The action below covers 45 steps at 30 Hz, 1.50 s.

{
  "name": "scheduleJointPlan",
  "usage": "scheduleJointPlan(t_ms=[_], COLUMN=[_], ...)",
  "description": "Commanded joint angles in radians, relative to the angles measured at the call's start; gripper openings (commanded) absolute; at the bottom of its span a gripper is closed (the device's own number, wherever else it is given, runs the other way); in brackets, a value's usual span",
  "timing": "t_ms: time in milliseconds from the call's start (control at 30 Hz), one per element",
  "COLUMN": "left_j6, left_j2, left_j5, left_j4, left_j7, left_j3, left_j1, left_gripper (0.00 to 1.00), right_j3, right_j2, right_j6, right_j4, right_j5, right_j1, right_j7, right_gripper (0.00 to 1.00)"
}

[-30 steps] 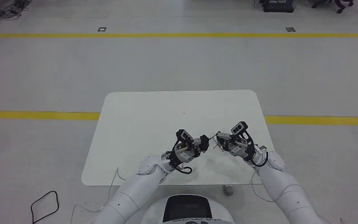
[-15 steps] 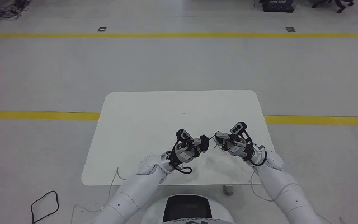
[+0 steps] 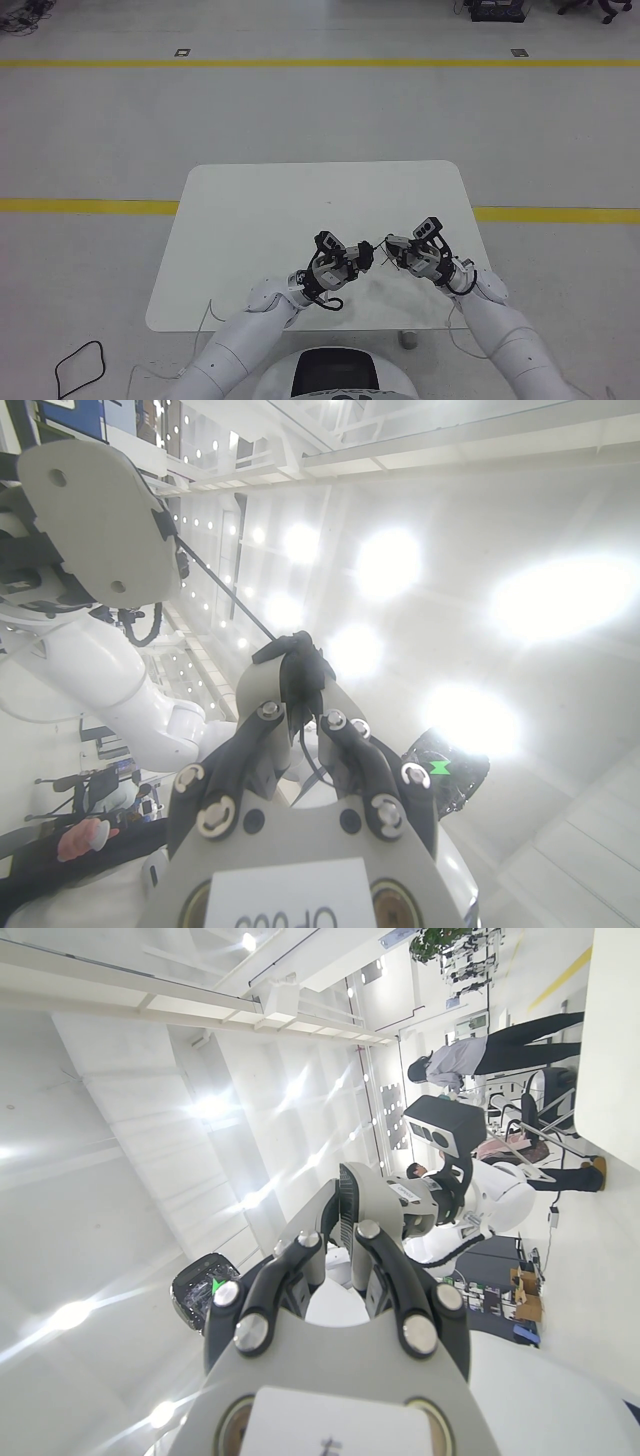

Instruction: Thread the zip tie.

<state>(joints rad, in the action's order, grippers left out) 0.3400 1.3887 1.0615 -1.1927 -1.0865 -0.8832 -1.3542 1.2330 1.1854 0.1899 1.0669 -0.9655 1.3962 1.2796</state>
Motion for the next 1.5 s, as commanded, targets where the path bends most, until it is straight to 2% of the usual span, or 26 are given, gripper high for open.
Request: scheduleJointPlan(t_ms=[0, 367, 567, 633, 833, 900, 967, 1067, 1233, 1467], left_j6=[0.0, 0.0, 0.0, 0.0, 0.0, -0.009, -0.008, -0.015, -0.024, -0.03], left_j2=[0.0, 0.0, 0.0, 0.0, 0.0, 0.001, 0.0, -0.005, -0.02, -0.039], left_j5=[0.0, 0.0, 0.0, 0.0, 0.0, 0.015, 0.013, 0.015, -0.031, -0.052], left_j4=[0.0, 0.0, 0.0, 0.0, 0.0, -0.012, -0.025, -0.058, -0.123, -0.21], left_j7=[0.0, 0.0, 0.0, 0.0, 0.0, 0.025, 0.049, 0.071, 0.111, 0.139], left_j3=[0.0, 0.0, 0.0, 0.0, 0.0, 0.002, 0.0, -0.012, -0.037, -0.069], left_j1=[0.0, 0.0, 0.0, 0.0, 0.0, -0.007, -0.013, -0.032, -0.068, -0.129], left_gripper=[0.0, 0.0, 0.0, 0.0, 0.0, 0.0, 0.0, 0.0, 0.0, 0.0], right_j3=[0.001, 0.016, 0.066, 0.085, 0.091, 0.092, 0.099, 0.124, 0.2, 0.259], right_j2=[0.0, 0.001, -0.007, -0.012, -0.012, -0.012, -0.014, -0.019, -0.027, -0.023], right_j6=[0.001, 0.001, 0.014, 0.034, 0.043, 0.047, 0.112, 0.15, 0.15, 0.15], right_j4=[-0.001, -0.018, -0.012, 0.006, 0.012, 0.013, 0.039, 0.096, 0.196, 0.278], right_j5=[0.001, 0.003, -0.017, -0.009, -0.015, -0.01, 0.049, 0.054, 0.094, 0.131], right_j1=[-0.001, -0.005, 0.005, 0.013, 0.017, 0.017, 0.023, 0.057, 0.109, 0.159], right_j7=[-0.002, -0.027, -0.039, -0.036, -0.038, -0.047, -0.096, -0.095, -0.098, -0.12], right_gripper=[0.0, 0.0, 0.0, 1.0, 1.0, 1.0, 1.0, 1.0, 1.0, 1.0])
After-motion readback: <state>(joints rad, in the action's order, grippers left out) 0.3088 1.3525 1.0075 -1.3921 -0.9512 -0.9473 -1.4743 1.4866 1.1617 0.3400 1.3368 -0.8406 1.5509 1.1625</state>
